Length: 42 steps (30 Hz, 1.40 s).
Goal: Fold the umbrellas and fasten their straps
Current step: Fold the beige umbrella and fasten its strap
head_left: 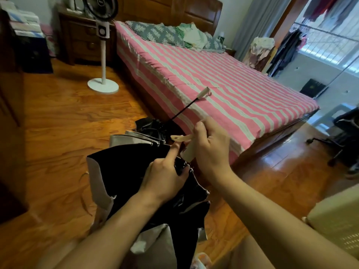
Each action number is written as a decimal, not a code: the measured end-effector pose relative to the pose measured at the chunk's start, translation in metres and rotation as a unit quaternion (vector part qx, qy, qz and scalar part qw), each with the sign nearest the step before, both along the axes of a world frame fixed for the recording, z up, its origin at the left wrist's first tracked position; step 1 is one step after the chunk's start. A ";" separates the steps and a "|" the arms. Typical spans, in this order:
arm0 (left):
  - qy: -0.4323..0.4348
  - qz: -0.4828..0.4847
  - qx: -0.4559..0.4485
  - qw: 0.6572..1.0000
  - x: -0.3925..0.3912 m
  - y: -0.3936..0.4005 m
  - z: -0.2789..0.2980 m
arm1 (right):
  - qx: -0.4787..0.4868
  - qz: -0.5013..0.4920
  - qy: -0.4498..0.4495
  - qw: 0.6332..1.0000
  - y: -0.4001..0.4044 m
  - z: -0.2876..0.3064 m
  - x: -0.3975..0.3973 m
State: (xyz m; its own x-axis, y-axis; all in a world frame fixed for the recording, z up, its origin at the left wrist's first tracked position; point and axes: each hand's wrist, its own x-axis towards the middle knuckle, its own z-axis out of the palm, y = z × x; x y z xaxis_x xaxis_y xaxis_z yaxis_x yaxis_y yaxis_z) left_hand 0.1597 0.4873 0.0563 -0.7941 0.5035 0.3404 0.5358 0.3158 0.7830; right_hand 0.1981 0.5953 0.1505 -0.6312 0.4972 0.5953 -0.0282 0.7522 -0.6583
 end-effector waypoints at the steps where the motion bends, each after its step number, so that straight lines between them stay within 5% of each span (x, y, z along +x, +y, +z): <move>1: 0.006 0.000 0.001 1.000 -0.001 -0.002 0.003 | 0.002 0.000 0.002 1.000 -0.004 -0.007 -0.001; 13: 0.057 -0.019 -0.098 0.993 -0.011 -0.008 0.002 | -0.008 -0.027 -0.017 0.999 -0.009 -0.038 0.010; 20: 0.153 -0.037 -0.149 0.976 -0.014 -0.001 0.010 | 0.067 0.073 -0.220 0.971 0.028 -0.004 0.052; 23: 0.103 -0.063 -0.162 0.979 -0.006 0.012 0.014 | 0.009 0.124 -0.299 0.946 0.042 0.020 0.057; 29: 0.027 -0.128 -0.183 0.974 0.019 0.027 0.021 | -0.047 0.015 -0.301 0.952 0.070 -0.020 0.049; 32: 0.005 -0.145 0.017 0.989 0.026 0.004 0.052 | -0.111 -0.019 -0.272 0.956 0.098 -0.021 0.054; 35: -0.110 -0.014 0.206 0.972 0.008 -0.031 0.082 | -0.176 -0.116 -0.226 0.951 0.125 -0.036 0.059; 39: -0.207 0.183 0.130 0.952 -0.027 -0.067 0.065 | -0.374 -0.145 -0.149 0.904 0.150 -0.072 0.070; 42: -0.312 0.186 0.043 0.931 -0.049 -0.080 0.041 | -0.463 -0.151 -0.124 0.864 0.159 -0.075 0.071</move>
